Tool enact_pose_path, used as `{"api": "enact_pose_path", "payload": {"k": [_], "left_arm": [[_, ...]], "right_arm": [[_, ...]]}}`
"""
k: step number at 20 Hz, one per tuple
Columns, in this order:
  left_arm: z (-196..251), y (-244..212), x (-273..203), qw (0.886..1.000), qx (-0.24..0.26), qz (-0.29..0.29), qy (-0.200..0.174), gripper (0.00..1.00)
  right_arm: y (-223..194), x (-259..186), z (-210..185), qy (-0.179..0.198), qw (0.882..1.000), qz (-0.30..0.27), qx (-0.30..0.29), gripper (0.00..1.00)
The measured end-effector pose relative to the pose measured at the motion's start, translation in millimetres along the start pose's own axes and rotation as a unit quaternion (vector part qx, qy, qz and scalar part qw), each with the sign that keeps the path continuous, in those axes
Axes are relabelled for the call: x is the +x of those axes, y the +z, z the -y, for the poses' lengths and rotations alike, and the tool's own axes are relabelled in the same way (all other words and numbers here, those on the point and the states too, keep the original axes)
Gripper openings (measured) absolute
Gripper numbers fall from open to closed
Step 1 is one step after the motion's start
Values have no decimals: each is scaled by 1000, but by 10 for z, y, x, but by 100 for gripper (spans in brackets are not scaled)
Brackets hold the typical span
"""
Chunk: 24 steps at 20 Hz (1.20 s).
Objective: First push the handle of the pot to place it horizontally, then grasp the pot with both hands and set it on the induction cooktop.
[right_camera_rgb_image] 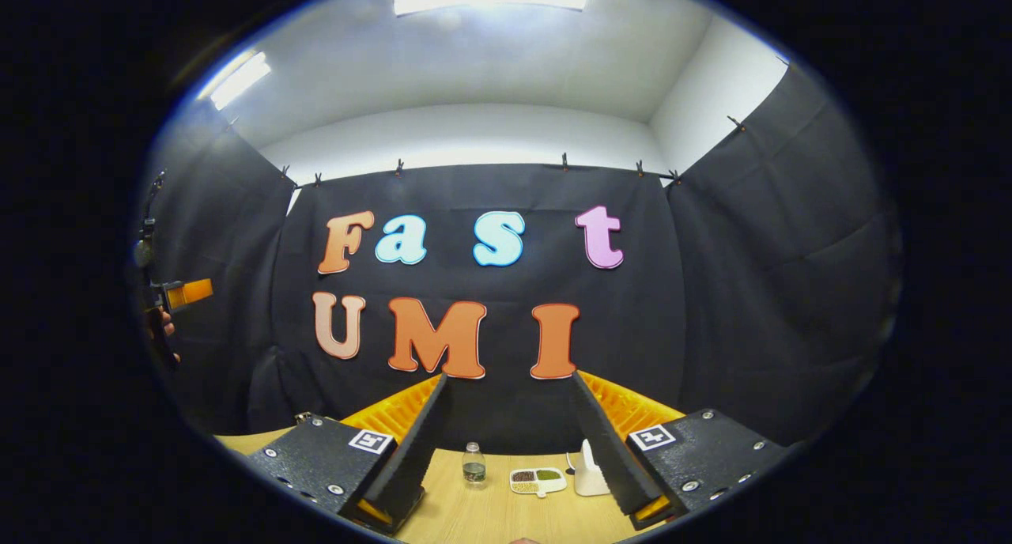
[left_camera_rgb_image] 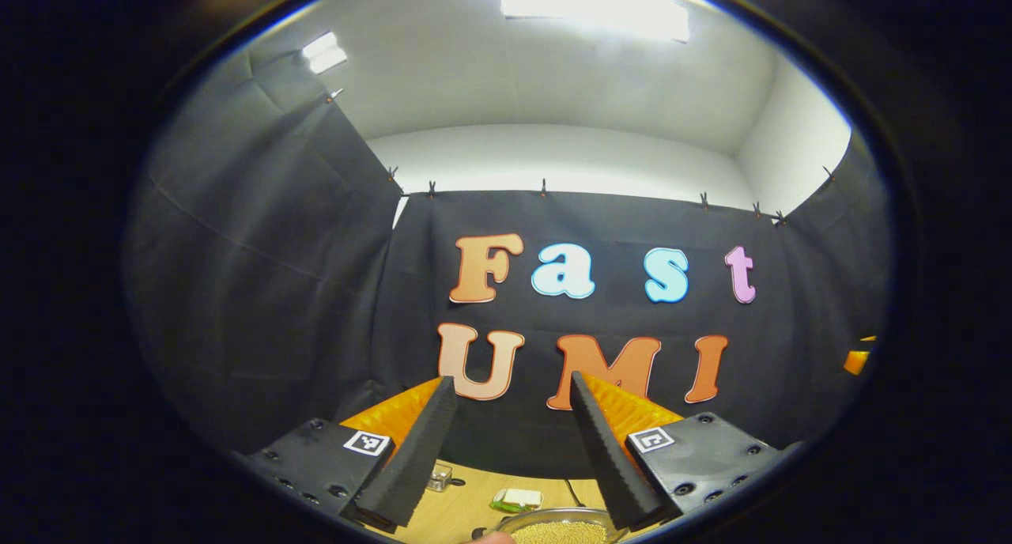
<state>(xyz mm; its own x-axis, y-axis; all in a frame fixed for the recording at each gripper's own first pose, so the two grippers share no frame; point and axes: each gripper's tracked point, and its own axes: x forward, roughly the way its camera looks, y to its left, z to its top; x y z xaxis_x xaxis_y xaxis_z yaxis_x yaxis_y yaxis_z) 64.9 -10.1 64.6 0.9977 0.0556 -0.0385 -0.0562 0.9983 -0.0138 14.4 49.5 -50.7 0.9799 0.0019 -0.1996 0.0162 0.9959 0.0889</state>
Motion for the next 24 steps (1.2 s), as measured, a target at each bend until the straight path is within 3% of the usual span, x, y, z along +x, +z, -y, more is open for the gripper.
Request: {"api": "enact_pose_path", "payload": {"k": [2,6,8,12,14,16,19,20,21,24], "left_arm": [[-1,-29,4,1000,-3,-9,-9,96],[-158,167,23,999,25,23,22,96],[-163,230,-36,999,22,34,19,96],[-123,247,-198,999,-2,37,13,96],[-140,294,-199,999,7,42,14,96],[-133,328,-197,999,18,44,17,96],[-83,335,-194,999,22,41,13,96],[-62,363,-204,999,21,46,10,96],[-69,391,-218,999,21,49,9,96],[-61,464,-245,998,31,62,12,96]], "right_arm": [[60,-16,-73,16,1000,-6,14,93],[136,60,-90,19,1000,10,5,93],[135,51,-113,21,1000,12,7,98],[144,39,-213,39,999,18,16,93],[174,25,-261,46,999,26,11,98],[208,7,-293,48,998,33,3,93],[201,-23,-408,62,998,31,7,93],[198,-35,-450,68,997,29,10,97],[195,-42,-471,73,997,28,13,93],[241,-47,-486,79,996,35,15,93]]}}
